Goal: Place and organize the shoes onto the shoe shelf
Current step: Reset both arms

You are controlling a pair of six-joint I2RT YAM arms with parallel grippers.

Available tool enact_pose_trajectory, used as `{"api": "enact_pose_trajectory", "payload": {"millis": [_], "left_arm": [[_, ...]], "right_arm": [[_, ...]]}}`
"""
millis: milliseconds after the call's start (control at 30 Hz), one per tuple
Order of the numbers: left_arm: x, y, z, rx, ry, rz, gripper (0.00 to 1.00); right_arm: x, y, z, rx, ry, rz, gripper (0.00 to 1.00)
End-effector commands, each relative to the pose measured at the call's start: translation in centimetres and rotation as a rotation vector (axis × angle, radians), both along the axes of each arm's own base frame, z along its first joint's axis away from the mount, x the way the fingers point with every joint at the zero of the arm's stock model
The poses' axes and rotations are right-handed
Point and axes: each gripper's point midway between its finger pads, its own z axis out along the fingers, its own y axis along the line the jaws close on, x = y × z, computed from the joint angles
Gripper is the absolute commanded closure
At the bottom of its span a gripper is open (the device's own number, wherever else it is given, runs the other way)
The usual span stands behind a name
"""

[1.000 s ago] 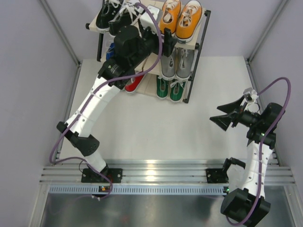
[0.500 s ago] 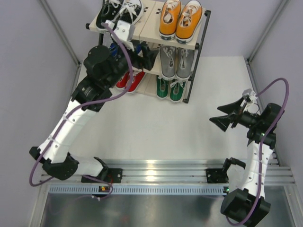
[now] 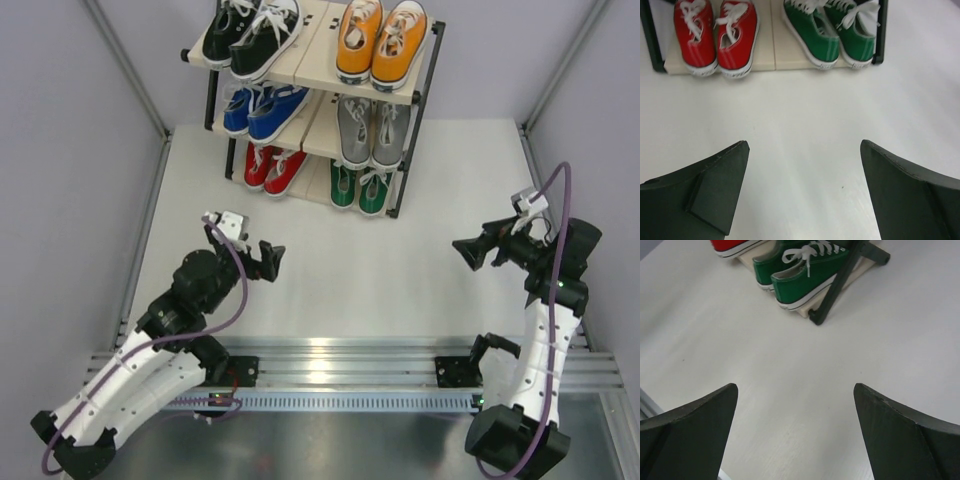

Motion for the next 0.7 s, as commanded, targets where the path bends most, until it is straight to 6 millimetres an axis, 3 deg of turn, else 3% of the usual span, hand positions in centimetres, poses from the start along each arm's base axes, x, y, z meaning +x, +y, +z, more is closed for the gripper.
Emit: {"api": "enact_pose_trajectory", "payload": {"millis": [0, 67, 267, 533, 667], "left_arm": [[-0.6, 3.1, -1.1, -0.01, -0.032, 0.121, 0.02], [-1.1, 4.2, -1.0, -0.013, -0.049, 0.15, 0.02], [-1.6, 5.0, -0.5, -0.044, -0.071, 0.174, 0.02], [-1.7, 6.7, 0.2, -0.073, -0.094, 0.255, 0.02], [-1.8, 6.8, 0.2, -0.08, -0.101, 0.255, 0.02]], "right_arm": [[1.6, -3.1, 1.4, -0.1, -0.045, -0.164, 0.01], [2.1, -4.7, 1.5, -0.119, -0.041, -0.277, 0.01], [2.5, -9.5, 1.3, -0.165, -0.024, -0.58, 0.01], [2.4, -13.6, 1.7, -0.113, -0.019, -0.87, 0.01], [2.2, -14.2, 1.4, -0.076, 0.005, -0.922, 0.01]]}}
